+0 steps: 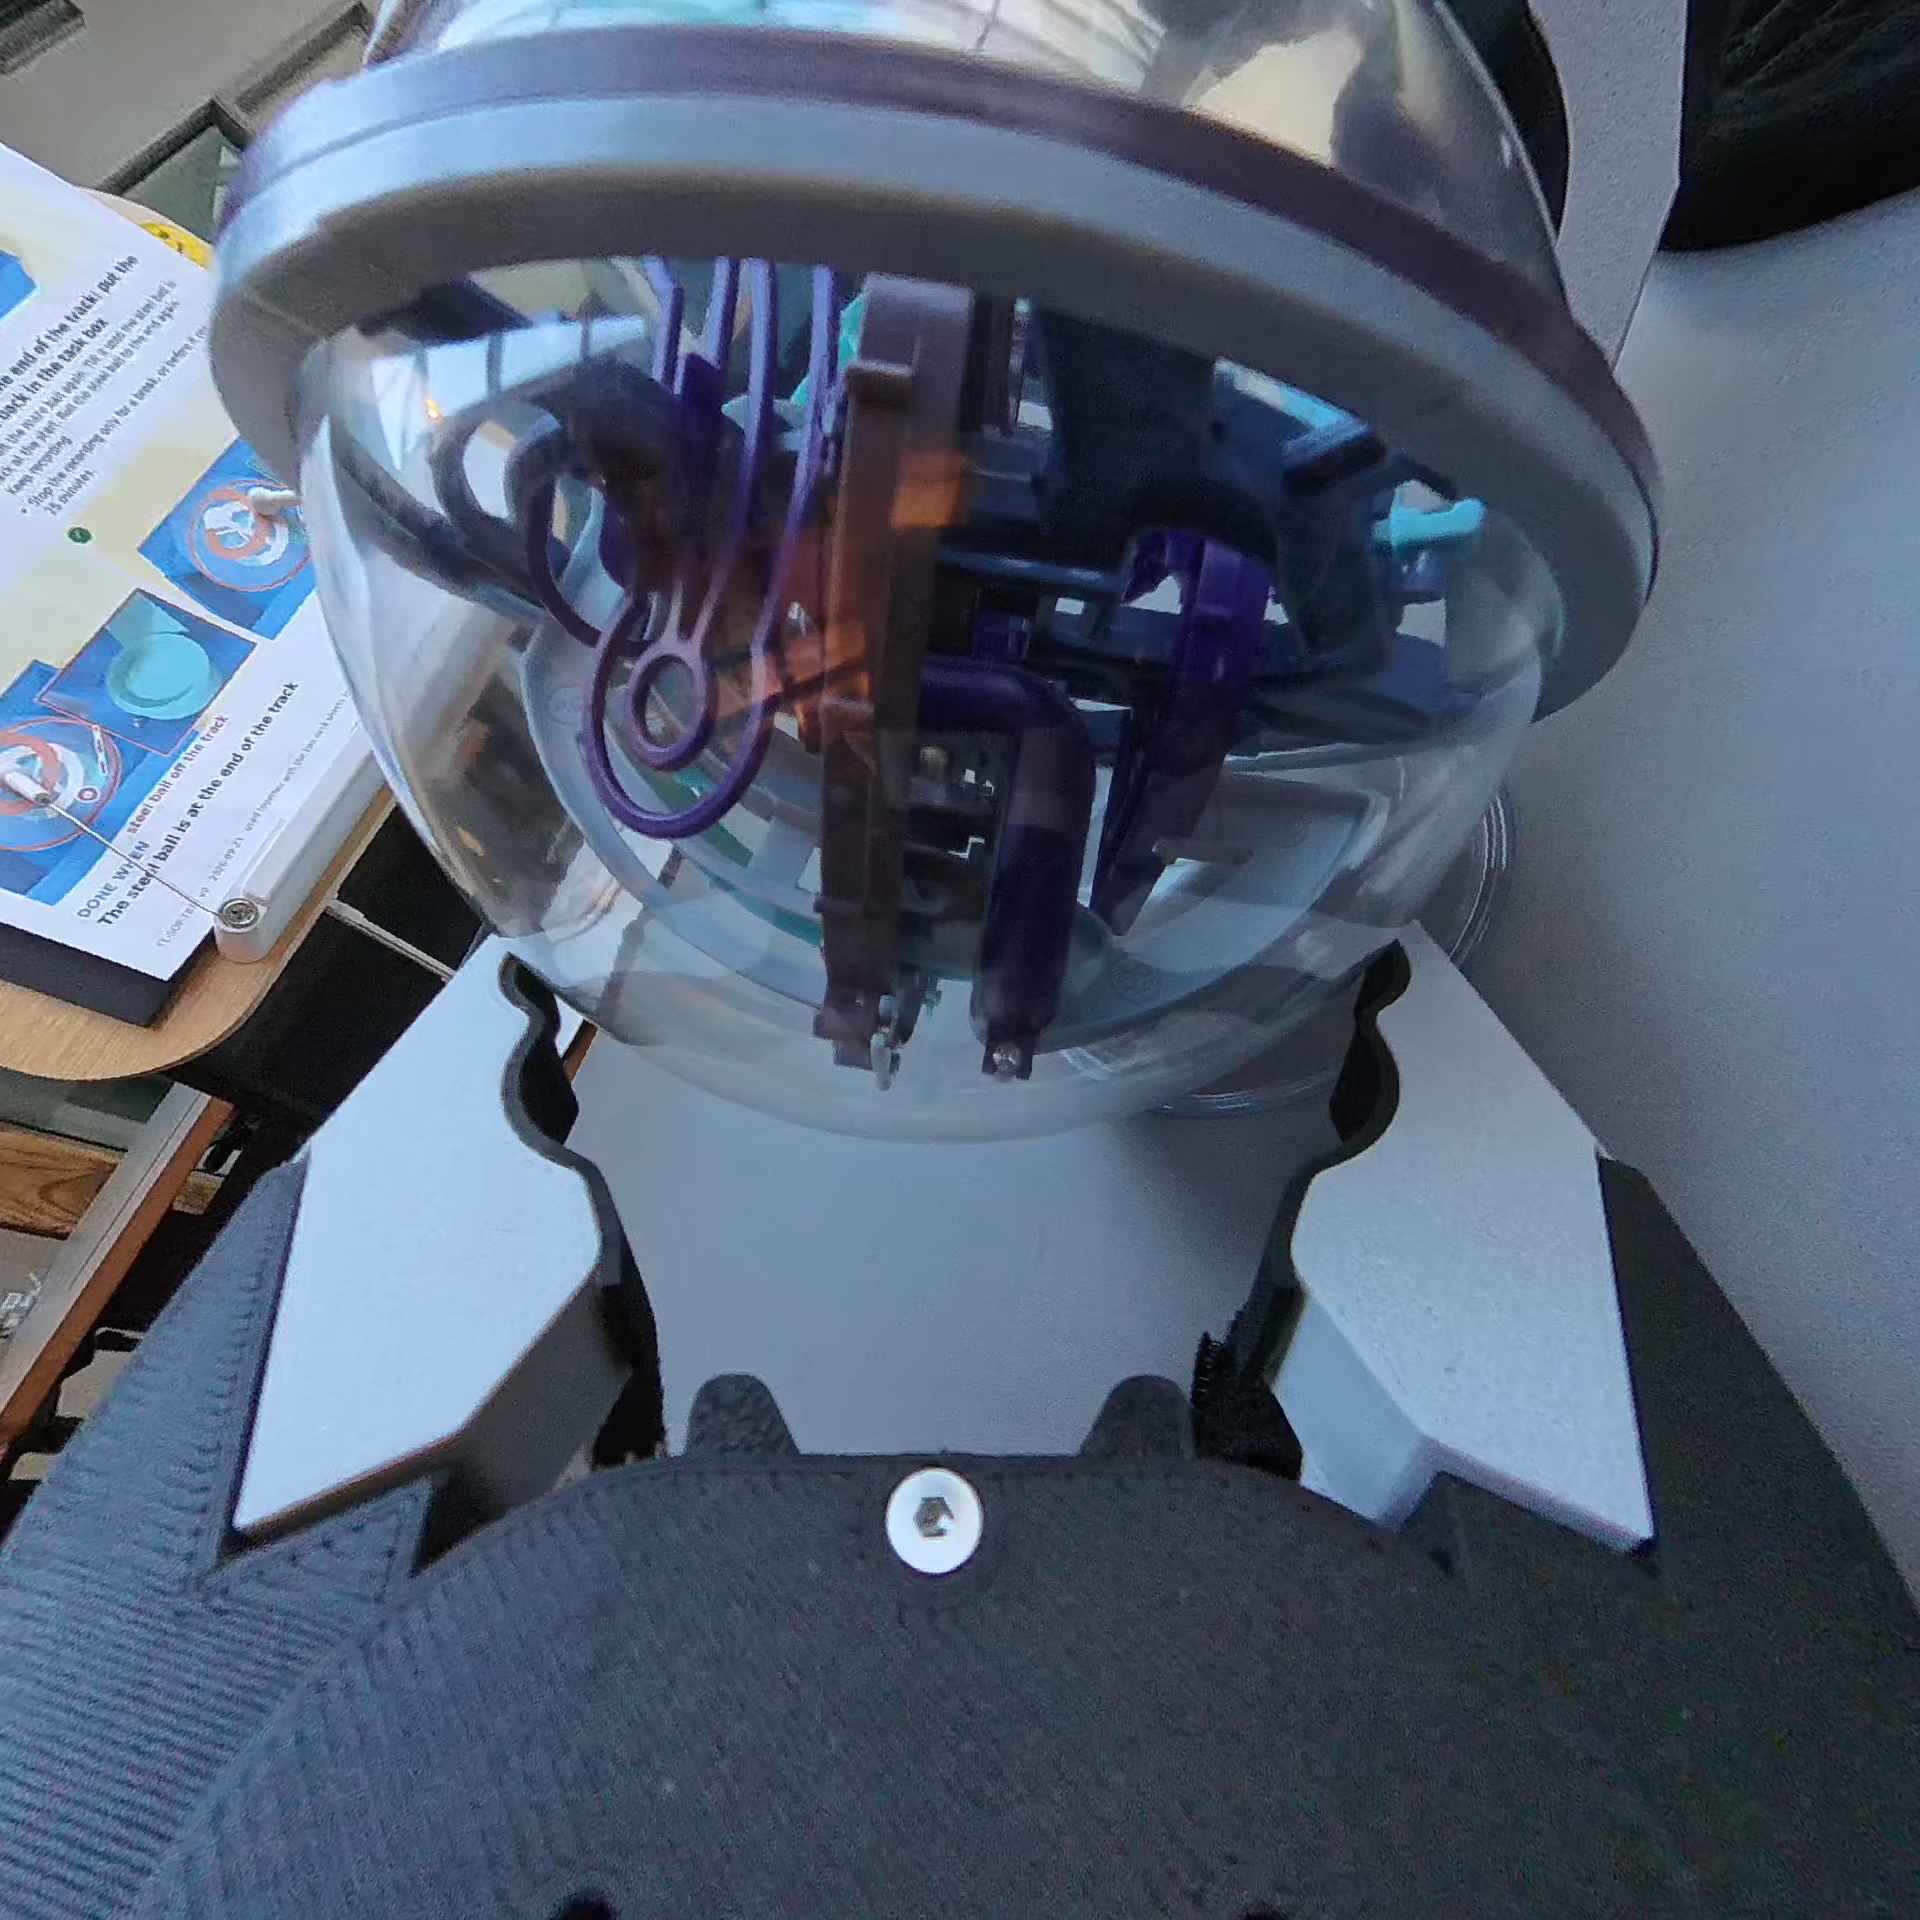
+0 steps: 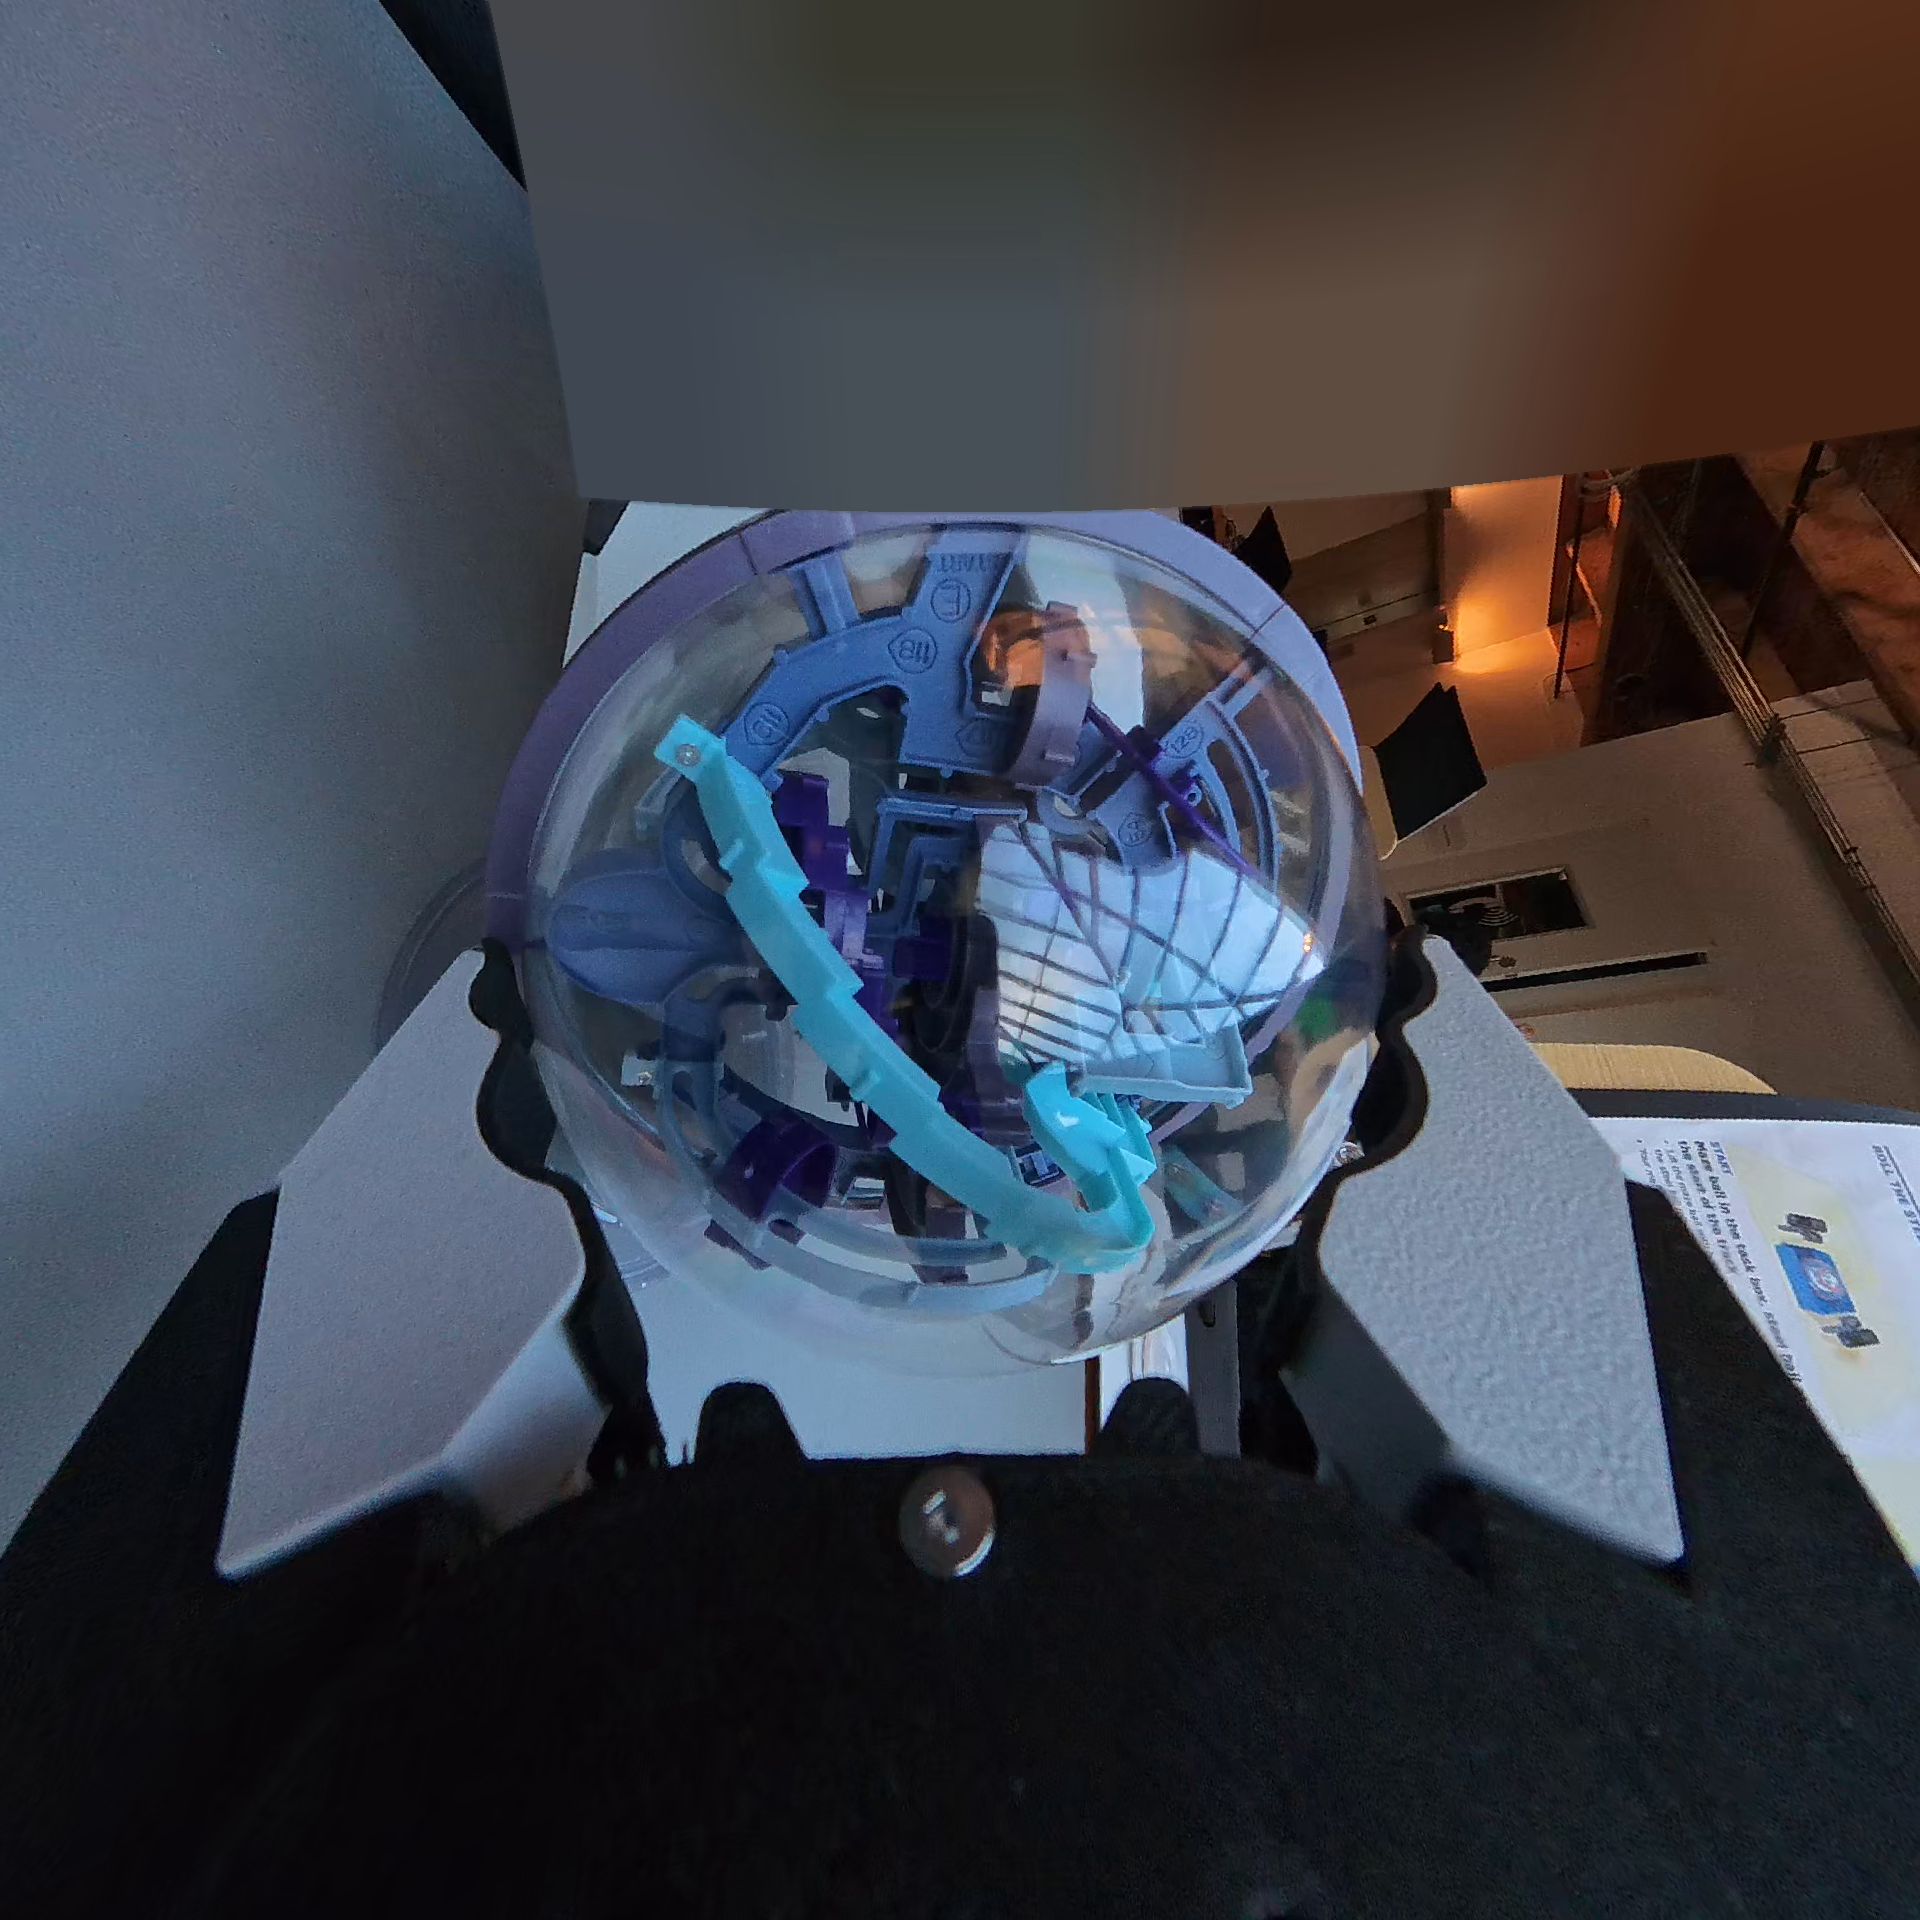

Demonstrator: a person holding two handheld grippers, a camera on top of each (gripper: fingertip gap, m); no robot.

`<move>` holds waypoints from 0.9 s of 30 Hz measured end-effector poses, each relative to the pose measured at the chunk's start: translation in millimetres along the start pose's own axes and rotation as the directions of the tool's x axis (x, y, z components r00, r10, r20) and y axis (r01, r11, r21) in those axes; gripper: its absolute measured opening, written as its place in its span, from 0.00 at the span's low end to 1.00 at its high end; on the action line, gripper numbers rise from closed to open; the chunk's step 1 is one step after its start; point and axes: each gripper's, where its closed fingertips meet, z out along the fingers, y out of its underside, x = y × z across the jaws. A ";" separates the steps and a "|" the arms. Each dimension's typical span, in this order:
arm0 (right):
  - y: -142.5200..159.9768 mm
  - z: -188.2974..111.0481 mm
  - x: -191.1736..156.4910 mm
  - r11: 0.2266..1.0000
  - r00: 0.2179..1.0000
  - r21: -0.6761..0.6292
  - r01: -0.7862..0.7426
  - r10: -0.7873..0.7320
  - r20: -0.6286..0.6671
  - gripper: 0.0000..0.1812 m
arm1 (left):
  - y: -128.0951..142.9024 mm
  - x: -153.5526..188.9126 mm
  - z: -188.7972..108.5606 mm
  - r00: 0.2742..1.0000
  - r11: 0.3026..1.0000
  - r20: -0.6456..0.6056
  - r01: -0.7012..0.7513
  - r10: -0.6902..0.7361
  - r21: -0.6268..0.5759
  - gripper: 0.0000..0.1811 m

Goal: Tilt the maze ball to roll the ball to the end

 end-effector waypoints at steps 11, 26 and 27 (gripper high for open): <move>0.4 0.5 0.0 1.000 1.000 -0.010 0.005 -0.005 0.006 0.87 | -7.0 4.4 -12.1 0.988 0.991 -0.110 0.114 -0.107 0.064 0.79; 0.2 1.8 0.9 1.000 1.000 0.011 0.001 -0.001 0.008 0.87 | -42.7 -16.0 -29.0 0.731 0.750 -0.446 0.638 -0.517 0.175 0.81; 0.6 1.6 0.9 1.000 1.000 0.011 0.003 -0.003 0.008 0.87 | -43.2 -14.6 -27.5 0.728 0.755 -0.458 0.634 -0.510 0.168 0.82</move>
